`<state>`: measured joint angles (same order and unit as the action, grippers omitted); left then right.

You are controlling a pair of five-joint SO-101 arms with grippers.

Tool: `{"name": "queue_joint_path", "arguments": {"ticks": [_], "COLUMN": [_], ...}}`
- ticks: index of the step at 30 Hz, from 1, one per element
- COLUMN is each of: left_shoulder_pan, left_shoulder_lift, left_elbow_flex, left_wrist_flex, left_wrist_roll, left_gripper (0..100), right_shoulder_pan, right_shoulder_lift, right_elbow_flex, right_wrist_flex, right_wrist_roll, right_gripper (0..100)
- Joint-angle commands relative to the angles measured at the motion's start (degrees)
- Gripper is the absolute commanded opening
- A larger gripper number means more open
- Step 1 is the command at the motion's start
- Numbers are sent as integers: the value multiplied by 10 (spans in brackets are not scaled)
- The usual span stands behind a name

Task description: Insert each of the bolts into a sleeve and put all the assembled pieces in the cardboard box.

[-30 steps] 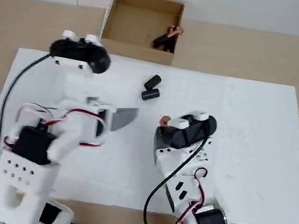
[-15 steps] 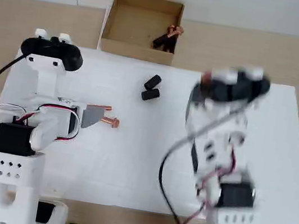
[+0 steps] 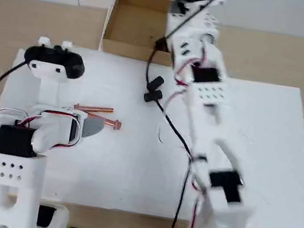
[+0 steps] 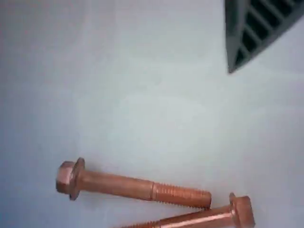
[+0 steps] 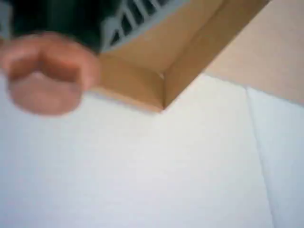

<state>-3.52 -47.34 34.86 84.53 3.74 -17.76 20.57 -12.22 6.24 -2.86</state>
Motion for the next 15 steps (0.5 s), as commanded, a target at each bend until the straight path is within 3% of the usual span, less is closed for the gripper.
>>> {"name": "queue_joint_path", "arguments": {"ticks": [1,15], "left_shoulder_pan": [-5,-1], "left_shoulder_lift": [-10,-11], "left_elbow_flex": [5,3], "left_wrist_flex": [2,4], "left_wrist_roll": [-3,-3], "left_gripper": [329,327], "right_shoulder_pan": [-7,-20], "right_shoulder_lift": [87,358], "right_elbow_flex": [-119,-351], "right_wrist_flex": [-41,-42], "right_wrist_roll": [6,7], "right_gripper": [3,5]}}
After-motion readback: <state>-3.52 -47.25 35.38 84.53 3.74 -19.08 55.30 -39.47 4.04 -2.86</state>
